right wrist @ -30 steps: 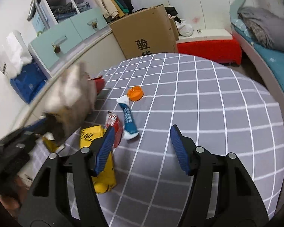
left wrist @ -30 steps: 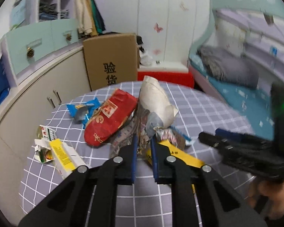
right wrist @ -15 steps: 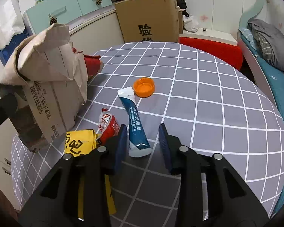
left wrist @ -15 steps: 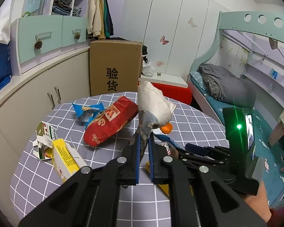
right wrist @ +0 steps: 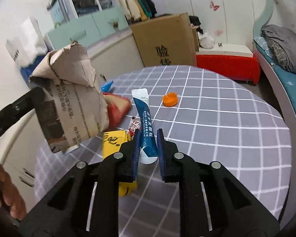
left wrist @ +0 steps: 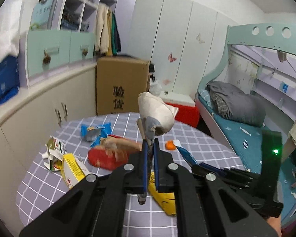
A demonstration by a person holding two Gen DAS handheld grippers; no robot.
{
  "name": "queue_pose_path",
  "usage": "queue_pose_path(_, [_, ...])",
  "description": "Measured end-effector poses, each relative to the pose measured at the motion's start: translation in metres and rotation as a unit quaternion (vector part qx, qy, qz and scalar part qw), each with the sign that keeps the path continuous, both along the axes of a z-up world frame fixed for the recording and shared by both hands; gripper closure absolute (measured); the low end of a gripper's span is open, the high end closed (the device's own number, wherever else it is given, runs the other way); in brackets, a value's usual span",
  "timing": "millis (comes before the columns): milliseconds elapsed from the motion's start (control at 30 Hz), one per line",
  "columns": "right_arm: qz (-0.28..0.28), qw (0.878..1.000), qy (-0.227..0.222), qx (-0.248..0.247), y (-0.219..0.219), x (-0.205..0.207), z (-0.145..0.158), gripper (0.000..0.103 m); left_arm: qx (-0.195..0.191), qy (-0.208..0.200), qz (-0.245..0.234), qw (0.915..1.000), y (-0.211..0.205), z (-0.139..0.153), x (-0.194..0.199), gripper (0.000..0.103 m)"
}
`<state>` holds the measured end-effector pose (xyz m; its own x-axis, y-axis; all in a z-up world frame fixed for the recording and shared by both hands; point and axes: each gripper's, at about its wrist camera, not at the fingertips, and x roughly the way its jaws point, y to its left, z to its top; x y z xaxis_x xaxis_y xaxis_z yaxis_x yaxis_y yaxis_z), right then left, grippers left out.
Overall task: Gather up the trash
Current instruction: 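Carry the paper bag and tube over the bucket and open both grippers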
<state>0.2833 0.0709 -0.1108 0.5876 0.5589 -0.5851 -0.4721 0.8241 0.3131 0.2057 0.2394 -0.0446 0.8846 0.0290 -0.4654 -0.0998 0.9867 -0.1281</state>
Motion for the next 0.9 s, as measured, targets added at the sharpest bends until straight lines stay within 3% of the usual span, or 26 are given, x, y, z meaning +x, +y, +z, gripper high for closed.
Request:
queue_pose_path(167, [-0.021,0.998,-0.008,0.053,-0.052,-0.028,0.013,0.086,0.001,-0.023,-0.037,0.999,-0.04,0.022,-0.02,0.098])
queue_pose_path(433, [-0.098,0.988,-0.022,0.117,-0.166,-0.08,0.01,0.086,-0.004,-0.007,-0.145,0.9894,-0.144,0.021,-0.031,0.098])
queue_pose_path(633, [-0.192,0.972,-0.016,0.135,-0.263,-0.119,-0.022,0.086,-0.011,0.047,-0.244,0.9686,-0.245,-0.015,-0.025,0.098])
queue_pose_path(767, [-0.261,0.957,0.008,0.126,-0.319,-0.144,-0.062,0.086,-0.007,0.098,-0.288,0.9525,-0.302,-0.054,-0.017,0.098])
queue_pose_path(900, [-0.307,0.942,0.044,0.129,-0.358,-0.16,-0.104,0.086,-0.004,0.17,-0.323,0.931,-0.356,-0.109,0.001,0.098])
